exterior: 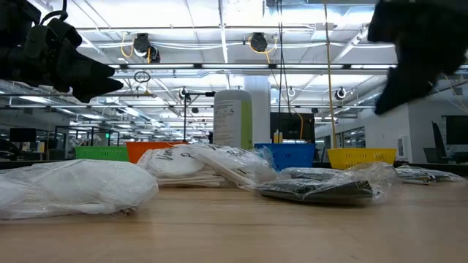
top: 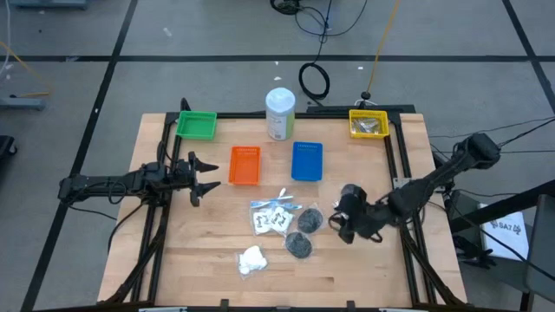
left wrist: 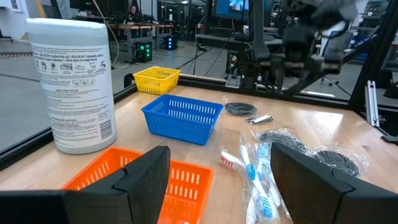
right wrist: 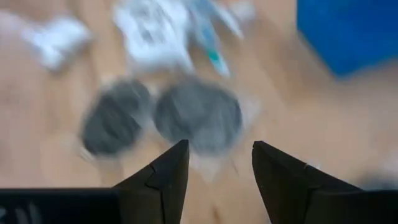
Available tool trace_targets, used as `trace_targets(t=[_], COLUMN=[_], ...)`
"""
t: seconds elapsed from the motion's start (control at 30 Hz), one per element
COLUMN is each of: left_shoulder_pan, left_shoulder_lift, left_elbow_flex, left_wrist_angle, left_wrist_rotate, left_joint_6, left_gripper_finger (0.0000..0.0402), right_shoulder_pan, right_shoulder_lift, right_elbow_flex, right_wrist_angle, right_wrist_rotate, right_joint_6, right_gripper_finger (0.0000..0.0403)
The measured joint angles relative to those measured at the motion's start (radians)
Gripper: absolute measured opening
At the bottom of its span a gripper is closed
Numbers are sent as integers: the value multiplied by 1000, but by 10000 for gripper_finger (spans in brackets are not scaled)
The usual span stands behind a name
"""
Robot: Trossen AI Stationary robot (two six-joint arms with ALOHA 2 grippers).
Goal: Pick & Place Travel size toiletries
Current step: Put the nail cutter into the yellow bin
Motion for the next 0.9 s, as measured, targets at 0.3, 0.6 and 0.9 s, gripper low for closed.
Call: trace_targets(t=[0.3,0.6,0.9], left_shoulder_pan=[0,0,0], left_shoulder_lift=[0,0,0], left_elbow_flex=[0,0,0], left_wrist_angle=[2,2,2], left_wrist_rotate=[0,0,0], left_joint_6=[0,0,0], left_gripper_finger=[273,274,274], right_shoulder_pan=[-6,-45,-89], right_shoulder_lift=[169,241,260], right_elbow_flex=[0,-20,-63], right_wrist_angle=[-150,-165,-149], right_wrist_rotate=[-66,-139,-162], right_joint_6=[178,181,196], right_gripper_finger=[164,164,163])
